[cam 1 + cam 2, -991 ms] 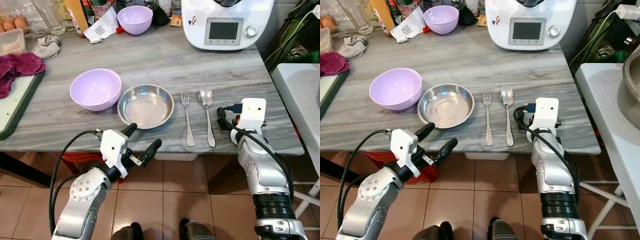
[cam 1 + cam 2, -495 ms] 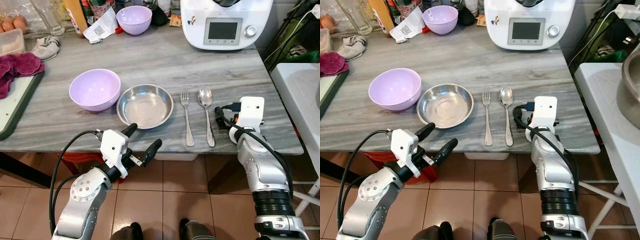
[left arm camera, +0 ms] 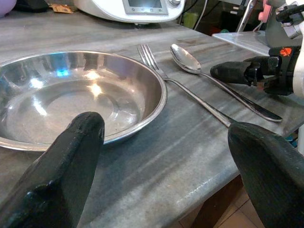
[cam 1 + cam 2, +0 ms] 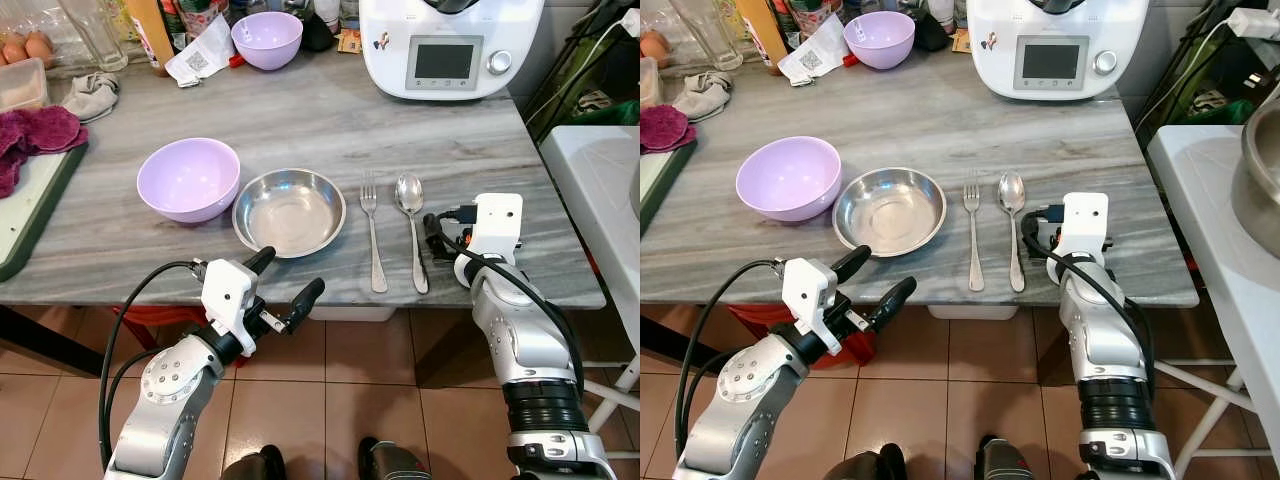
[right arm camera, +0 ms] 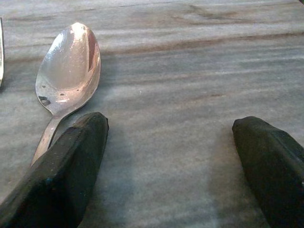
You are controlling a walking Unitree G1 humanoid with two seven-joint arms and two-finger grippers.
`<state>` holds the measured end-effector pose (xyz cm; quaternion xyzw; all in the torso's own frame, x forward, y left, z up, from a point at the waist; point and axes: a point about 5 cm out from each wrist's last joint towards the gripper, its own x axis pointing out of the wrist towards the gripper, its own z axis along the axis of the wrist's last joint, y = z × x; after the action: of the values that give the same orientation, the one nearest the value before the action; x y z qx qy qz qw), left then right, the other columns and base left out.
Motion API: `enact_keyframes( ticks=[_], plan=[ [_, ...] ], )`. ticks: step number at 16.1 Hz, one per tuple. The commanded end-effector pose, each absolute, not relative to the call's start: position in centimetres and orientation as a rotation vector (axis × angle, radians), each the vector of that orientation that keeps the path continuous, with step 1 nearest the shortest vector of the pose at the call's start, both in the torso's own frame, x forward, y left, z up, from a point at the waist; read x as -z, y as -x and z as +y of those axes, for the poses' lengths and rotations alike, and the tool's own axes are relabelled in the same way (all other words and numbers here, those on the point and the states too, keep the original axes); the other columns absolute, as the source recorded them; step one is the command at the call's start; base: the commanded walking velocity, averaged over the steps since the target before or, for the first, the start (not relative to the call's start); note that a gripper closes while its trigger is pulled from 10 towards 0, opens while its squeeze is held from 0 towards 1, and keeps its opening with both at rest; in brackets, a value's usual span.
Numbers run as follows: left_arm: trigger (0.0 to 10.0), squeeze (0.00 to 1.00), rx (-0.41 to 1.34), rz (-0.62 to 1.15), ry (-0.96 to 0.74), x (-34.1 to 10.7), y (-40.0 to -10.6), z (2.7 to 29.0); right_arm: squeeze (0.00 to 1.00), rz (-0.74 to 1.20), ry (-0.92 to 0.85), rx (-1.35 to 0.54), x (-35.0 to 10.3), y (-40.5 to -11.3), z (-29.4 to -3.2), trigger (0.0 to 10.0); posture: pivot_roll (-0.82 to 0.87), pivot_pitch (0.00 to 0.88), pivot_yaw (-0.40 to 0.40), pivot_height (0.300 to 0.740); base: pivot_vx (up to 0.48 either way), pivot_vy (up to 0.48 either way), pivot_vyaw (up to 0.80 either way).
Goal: Setting the table
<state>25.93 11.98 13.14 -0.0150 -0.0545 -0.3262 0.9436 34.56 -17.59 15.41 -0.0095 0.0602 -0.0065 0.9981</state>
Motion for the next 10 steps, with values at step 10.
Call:
enact_keyframes(
  ticks=[10],
  plan=[
    [10.0,0.0,0.671,-0.104,0.026,-13.09,-25.89,11.86,0.0,0.145,0.03,-0.038,-14.84,-34.66,-16.88,10.0,-0.15,0.221,0.031,0.74,0.0,0.0,0.0]
  ],
)
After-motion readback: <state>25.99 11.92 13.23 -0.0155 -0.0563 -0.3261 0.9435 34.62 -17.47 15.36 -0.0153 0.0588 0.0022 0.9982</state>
